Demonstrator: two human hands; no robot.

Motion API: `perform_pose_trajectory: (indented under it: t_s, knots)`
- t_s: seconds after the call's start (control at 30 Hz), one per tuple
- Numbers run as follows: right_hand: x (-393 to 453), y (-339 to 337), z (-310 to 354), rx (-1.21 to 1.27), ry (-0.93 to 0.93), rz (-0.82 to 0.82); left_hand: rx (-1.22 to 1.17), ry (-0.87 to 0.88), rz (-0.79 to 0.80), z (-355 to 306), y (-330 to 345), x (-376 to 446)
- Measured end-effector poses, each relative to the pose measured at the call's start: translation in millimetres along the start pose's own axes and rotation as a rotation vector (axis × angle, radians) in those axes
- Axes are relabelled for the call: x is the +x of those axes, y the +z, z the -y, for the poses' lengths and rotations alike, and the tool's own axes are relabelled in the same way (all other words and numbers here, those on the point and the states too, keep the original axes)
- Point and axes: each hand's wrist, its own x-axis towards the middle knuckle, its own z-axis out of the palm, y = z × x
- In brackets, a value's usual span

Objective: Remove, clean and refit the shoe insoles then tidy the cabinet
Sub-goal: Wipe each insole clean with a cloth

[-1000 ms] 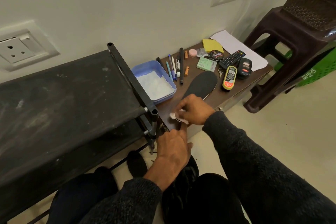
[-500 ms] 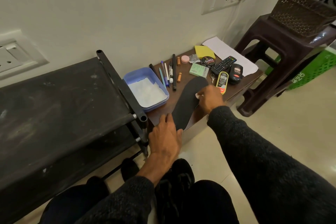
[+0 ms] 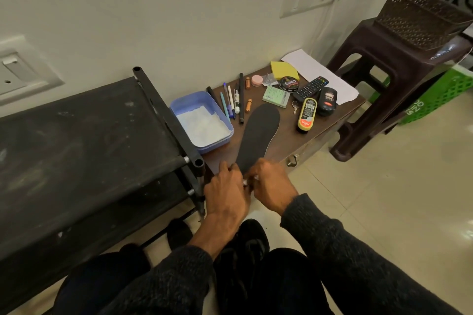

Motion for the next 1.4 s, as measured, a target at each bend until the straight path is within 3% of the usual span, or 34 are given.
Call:
perform_pose_trajectory:
  t_s: [0.07, 0.13, 0.2, 0.33, 0.5, 0.77, 0.97, 1.03, 1.23, 1.4]
  knots:
    - [3.0, -16.2, -2.6, 0.108, 0.044, 0.174, 0.017, 0.004, -0.002, -0.1, 1.4, -0.7]
    - [17.4, -31.8, -10.0, 0.327, 0.124, 0.214, 0.004, -0.001, 0.001, -2.0, 2.8, 0.5]
    - [42.9, -41.0, -24.0, 0.433, 0.222, 0.047, -0.013, -0.016, 0.005, -5.5, 2.8, 4.3]
    - [108.0, -48.6, -65.7, 0.303, 0.401, -0.306, -0.008, -0.035, 0.009, -6.6, 4.2, 12.3]
    - [154.8, -55.4, -93.1, 0.097, 0.565, -0.365, -0.036, -0.034, 0.028, -2.0, 9.0, 15.9]
    - [183.6, -58.9, -78.1, 0.007, 0.466, -0.224, 0.011, -0.013, 0.043, 1.0, 10.8, 18.5]
    - [151.5, -50.3, -37.3, 0.081, 0.259, 0.09, -0.076, -0.048, 0.017, -0.3, 14.3, 18.5]
    - [127.9, -51.2, -35.5, 0.179, 0.264, 0.121, -0.142, -0.086, 0.028, -2.5, 12.6, 19.1]
    - [57.5, -33.2, -36.5, 0.826, 0.552, -0.323, -0.157, -0.146, 0.025, -15.7, 6.6, 16.0]
    - [29.9, -23.0, -17.0, 1.111, 0.675, -0.422, -0.183, -0.199, -0.01, -24.2, -5.3, 9.7]
